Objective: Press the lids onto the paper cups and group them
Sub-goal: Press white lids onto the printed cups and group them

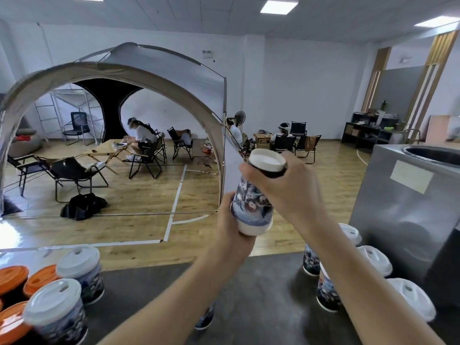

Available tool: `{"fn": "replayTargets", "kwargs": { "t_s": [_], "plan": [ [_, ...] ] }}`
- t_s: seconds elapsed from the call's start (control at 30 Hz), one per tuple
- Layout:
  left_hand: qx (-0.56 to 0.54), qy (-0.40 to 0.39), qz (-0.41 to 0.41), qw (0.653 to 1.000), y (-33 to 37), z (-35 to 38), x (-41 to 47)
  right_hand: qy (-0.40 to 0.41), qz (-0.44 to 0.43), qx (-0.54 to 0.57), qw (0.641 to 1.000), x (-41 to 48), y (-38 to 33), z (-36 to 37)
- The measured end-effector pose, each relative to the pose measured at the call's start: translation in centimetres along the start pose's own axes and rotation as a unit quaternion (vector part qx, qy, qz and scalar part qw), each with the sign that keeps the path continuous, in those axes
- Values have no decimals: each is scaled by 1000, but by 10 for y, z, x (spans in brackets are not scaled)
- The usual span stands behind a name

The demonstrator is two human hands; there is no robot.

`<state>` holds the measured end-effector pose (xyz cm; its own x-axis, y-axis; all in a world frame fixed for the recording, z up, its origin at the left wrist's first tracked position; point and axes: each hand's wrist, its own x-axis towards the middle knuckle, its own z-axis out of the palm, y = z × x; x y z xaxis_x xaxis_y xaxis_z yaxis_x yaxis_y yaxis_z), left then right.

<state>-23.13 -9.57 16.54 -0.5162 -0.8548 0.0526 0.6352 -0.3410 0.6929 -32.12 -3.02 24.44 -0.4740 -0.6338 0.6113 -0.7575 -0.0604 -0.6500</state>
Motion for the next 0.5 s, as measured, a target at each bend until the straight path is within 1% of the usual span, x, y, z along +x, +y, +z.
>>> {"fn": "replayTargets", "kwargs": {
  "t_s": [0.07,0.13,0.17,0.2,0.23,0.27,0.33,0.37,0.43,0.47,0.5],
  "plan": [
    [-56,14,-18,998,-15,-5,0,-15,-3,-56,998,0,-3,12],
    [-75,20,-27,997,-22,-9,1,-19,-11,-91,996,-1,-2,20],
    [-70,25,-27,997,-22,-9,0,-15,-16,-93,995,-1,-1,21],
    [-53,28,-22,998,-18,-10,0,-10,-19,-69,997,-2,1,18],
    [-27,26,-8,999,-9,-10,-1,-10,-18,-15,1000,-3,5,13],
    [-1,16,16,1000,5,-9,-1,-20,-9,69,997,-5,9,6],
    [46,2,73,996,38,-4,2,-77,27,235,969,-11,23,-6],
    [75,10,96,993,54,0,3,-111,39,267,957,-16,32,-10],
    [188,9,117,975,78,9,4,-166,45,286,943,-25,46,-14],
    [270,-6,130,954,84,14,5,-185,51,291,937,-27,51,-15],
    [351,-22,151,924,88,19,5,-201,58,298,931,-27,56,-15]
  ]
}}
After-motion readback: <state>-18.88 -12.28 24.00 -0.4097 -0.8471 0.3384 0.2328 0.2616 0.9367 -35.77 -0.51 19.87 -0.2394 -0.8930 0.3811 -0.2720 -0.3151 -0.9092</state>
